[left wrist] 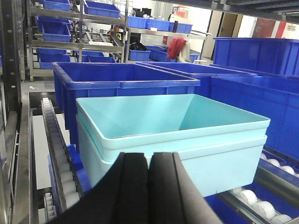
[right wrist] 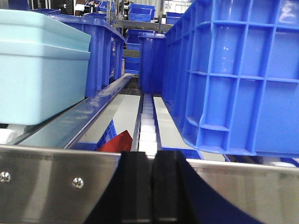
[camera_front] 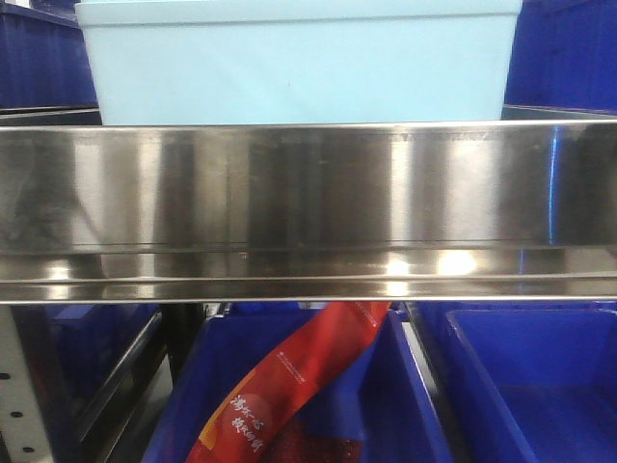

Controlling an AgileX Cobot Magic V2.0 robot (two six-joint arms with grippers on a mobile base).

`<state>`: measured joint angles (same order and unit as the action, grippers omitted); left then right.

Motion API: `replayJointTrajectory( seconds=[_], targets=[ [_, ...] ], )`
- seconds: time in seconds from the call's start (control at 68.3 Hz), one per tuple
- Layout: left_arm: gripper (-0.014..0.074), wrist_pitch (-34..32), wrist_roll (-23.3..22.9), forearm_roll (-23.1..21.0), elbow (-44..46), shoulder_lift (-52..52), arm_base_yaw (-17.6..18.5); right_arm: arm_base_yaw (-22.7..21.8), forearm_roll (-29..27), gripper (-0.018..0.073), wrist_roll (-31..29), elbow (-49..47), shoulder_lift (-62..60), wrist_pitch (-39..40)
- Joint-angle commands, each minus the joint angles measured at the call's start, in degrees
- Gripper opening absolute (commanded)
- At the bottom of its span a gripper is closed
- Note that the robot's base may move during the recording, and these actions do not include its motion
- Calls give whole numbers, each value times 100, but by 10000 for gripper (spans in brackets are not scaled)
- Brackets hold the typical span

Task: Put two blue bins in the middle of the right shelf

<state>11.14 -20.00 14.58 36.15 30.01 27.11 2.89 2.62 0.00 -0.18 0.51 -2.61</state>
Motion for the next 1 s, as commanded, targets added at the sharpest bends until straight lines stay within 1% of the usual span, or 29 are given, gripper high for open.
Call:
replayJointTrajectory(
  seconds=[0.0, 0.673, 0.761, 0.805, 0.82, 0.849, 0.878, 0.937, 0.981],
  targets=[
    [-111, -141, -1, 7, -8, -43, 26, -24, -34, -165, -49, 18, -51, 69],
    [-111, -125, -1, 16, -8, -43, 16, -24, -34, -165, -49, 18, -51, 97],
    [-111, 39, -1, 4, -70, -189, -162, -24, -34, -165, -49, 18, -51, 97],
    [-111, 111, 11, -204, -143, -328, -287, -24, -34, -165, -49, 18, -51, 97],
    [-111, 166, 11, -317, -185, -438, -381, -24, -34, -165, -49, 18, -51, 97],
    [-111, 238, 56, -425, -259, -564, -492, -24, -34, -165, -49, 18, -51, 97],
    [-111, 314, 56, -547, -405, -779, -689, -24, -34, -165, -49, 18, -51, 97],
    [-111, 352, 56, -549, -683, -1125, -976, -24, -34, -165, -49, 18, -51, 97],
    [-111, 429, 148, -549, -898, -1343, -1221, -24, -34, -165, -49, 18, -51, 97]
  ],
)
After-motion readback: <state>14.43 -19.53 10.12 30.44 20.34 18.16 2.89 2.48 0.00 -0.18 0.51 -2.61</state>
